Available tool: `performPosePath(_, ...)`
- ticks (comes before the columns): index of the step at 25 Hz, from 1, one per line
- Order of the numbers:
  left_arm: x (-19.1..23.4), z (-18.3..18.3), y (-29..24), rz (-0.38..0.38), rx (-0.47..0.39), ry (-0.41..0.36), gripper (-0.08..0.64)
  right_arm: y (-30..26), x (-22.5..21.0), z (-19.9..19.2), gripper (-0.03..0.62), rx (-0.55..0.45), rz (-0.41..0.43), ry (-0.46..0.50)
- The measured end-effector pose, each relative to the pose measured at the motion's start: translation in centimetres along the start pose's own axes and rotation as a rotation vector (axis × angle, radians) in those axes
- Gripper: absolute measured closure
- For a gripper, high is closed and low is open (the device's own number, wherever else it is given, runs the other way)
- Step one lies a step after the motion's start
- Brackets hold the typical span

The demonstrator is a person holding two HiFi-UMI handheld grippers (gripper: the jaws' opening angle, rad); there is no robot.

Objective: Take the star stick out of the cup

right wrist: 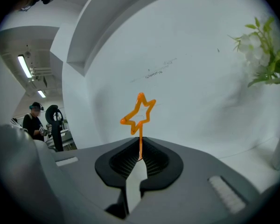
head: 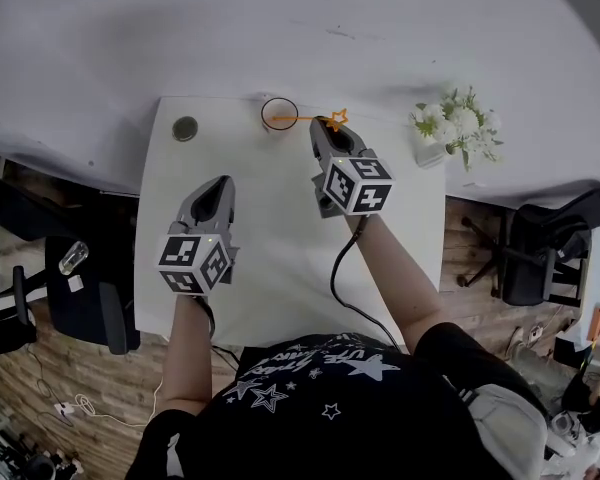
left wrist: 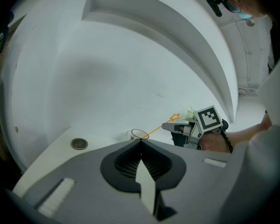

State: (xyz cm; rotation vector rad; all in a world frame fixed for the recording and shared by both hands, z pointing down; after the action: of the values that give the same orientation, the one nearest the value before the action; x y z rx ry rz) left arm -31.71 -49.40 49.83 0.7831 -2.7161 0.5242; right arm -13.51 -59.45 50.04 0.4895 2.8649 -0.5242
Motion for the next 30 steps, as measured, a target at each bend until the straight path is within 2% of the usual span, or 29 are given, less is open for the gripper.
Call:
performPosePath(7, -0.9, 0.5, 1.6, -0.001, -0.002, -0.057, 0.557, 2.3, 1.1, 1.7, 0.560, -0.043, 0.008, 0.008)
performPosePath(15, -4.6, 1.9, 4.3, -0.007, -0.039, -0.119, 0.557, 6.9, 1.5, 4.3, 0.560, -0.110, 0.029, 0.002)
performPosePath(30, -12.4, 2.5, 10.4, 0.070, -0.129, -0.165, 0.557, 16.3, 1.7, 5.1, 0.560, -0.160, 0.141, -0.010)
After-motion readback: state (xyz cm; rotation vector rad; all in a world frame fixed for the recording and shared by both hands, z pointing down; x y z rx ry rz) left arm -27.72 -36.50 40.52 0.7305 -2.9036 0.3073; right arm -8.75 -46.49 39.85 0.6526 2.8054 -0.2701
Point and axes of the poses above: the fingertips, and each gripper's own axes: y backward along the fingers, x to its left, z out of its top, the point moved 1 cm from there along y, backward along the fingers, and after that the axes turned 5 degrees about -z, right-handed, at the moved point
